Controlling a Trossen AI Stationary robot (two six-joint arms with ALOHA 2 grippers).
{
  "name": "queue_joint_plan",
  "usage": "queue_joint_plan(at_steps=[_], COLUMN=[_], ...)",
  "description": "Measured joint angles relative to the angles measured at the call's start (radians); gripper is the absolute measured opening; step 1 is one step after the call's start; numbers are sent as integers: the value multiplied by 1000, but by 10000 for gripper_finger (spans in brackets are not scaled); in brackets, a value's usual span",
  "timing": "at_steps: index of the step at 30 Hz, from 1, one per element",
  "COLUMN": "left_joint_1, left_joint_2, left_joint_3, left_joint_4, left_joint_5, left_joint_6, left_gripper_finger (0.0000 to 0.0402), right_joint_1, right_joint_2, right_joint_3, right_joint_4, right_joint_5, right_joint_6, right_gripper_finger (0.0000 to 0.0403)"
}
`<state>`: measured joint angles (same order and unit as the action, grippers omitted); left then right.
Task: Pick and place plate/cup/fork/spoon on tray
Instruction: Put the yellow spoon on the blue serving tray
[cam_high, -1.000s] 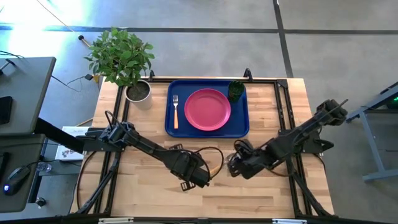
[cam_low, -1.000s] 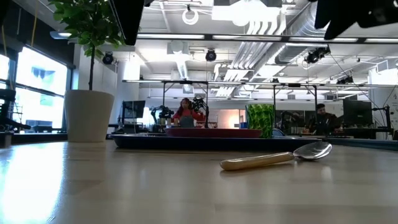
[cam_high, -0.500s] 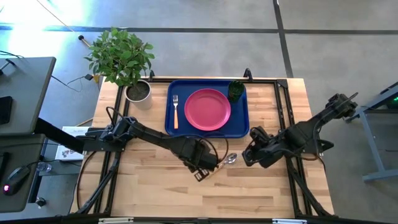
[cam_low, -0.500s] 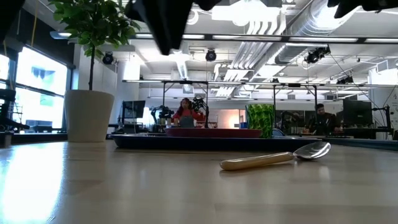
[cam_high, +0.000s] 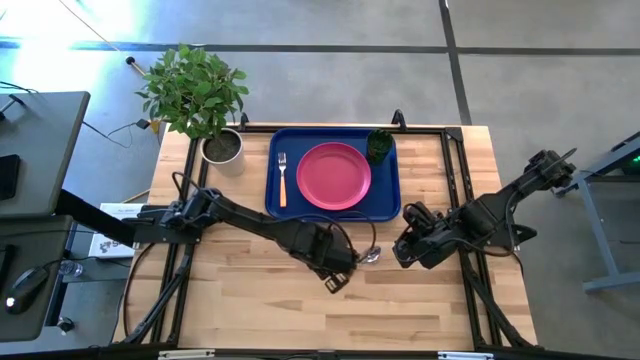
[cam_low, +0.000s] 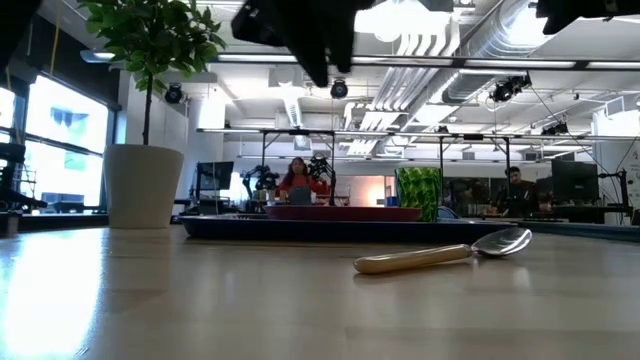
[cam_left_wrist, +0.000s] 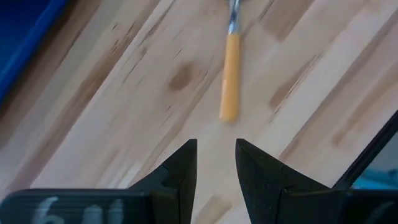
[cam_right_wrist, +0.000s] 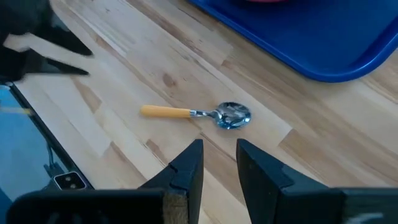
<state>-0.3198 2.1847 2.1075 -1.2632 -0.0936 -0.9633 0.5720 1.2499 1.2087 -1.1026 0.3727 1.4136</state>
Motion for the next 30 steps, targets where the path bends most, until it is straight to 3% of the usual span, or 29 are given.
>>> queue_joint_plan(at_steps=[5,15,25,30], left_joint_1=[18,29,35,41], left_joint_2=[20,35,101,107], left_joint_3=[1,0,-1,1], left_joint_4=[103,92,312,311], left_joint_5=[-17,7,16,45], left_joint_6=[-45,4,-29,-29], left_gripper_finger=[100,100,100,100], right_joint_1=[0,0,0,0], right_joint_2=[0,0,1,1], right_joint_3=[0,0,0,0], right_joint_4=[-2,-8,-4,3], right_joint_5=[-4,-1,3,3], right_joint_6=[-1,-1,0,1], right_gripper_finger=[87,87,87,87])
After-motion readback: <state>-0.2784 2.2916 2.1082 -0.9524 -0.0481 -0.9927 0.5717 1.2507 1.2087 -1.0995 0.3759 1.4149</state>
